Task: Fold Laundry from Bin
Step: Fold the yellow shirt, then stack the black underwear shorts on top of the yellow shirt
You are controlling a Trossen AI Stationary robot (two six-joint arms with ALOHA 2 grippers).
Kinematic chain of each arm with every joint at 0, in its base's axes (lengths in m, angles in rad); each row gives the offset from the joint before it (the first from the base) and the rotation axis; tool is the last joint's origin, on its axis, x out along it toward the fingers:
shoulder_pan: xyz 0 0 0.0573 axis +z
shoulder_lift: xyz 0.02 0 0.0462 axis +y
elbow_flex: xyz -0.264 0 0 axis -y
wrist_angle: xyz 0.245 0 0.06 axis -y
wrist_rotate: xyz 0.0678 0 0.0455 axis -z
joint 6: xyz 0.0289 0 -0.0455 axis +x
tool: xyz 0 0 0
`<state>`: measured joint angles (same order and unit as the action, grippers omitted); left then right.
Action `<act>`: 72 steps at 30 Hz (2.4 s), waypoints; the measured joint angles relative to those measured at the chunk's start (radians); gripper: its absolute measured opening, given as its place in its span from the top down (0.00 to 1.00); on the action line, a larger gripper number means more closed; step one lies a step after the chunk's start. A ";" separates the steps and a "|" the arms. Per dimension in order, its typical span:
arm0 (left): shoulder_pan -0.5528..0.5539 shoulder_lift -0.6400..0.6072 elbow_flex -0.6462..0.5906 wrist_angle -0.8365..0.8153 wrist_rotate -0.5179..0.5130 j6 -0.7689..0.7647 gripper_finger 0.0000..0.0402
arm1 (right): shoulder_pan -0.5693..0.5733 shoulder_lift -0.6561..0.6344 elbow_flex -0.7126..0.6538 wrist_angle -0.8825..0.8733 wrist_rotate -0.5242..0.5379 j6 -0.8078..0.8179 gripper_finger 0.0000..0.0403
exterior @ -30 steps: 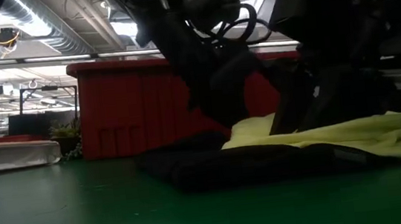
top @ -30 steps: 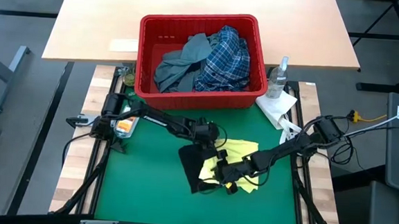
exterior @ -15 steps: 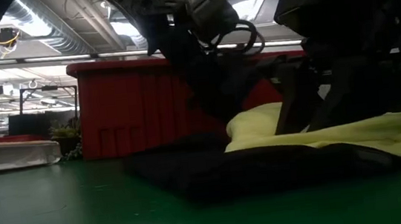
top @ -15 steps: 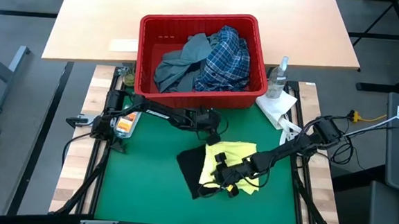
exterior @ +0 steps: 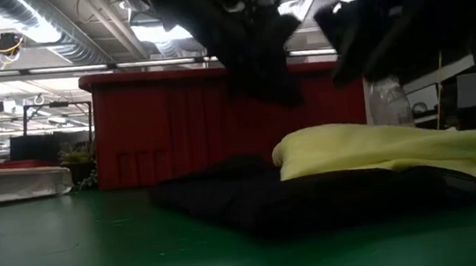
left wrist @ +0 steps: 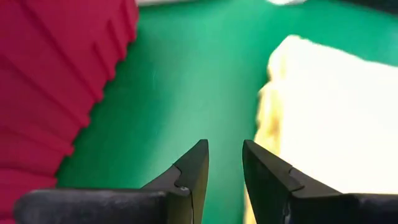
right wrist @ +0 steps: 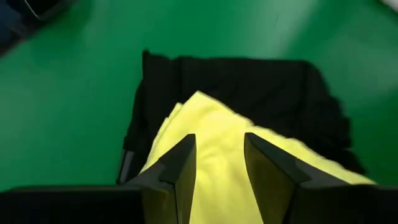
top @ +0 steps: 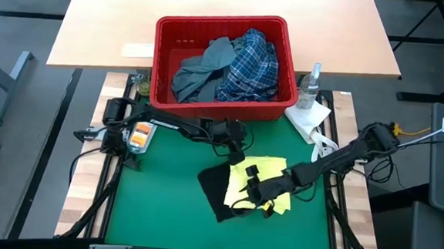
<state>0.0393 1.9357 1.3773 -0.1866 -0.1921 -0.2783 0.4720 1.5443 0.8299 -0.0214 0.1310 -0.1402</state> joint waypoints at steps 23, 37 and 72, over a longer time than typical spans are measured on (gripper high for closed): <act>-0.266 -0.003 0.000 -0.004 0.079 -0.001 0.77 | -0.001 -0.243 0.001 -0.712 0.371 0.291 0.66; -0.329 0.136 0.001 -0.015 0.074 -0.008 0.77 | -0.001 -0.035 0.002 -0.717 0.373 0.322 0.66; -0.244 0.028 0.000 -0.153 0.172 -0.161 0.77 | 0.000 0.059 0.292 -0.969 0.239 0.190 0.66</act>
<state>-0.2047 1.9636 1.3773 -0.3393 -0.0199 -0.4393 0.4717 1.6035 1.1216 -0.9906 0.3703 0.0496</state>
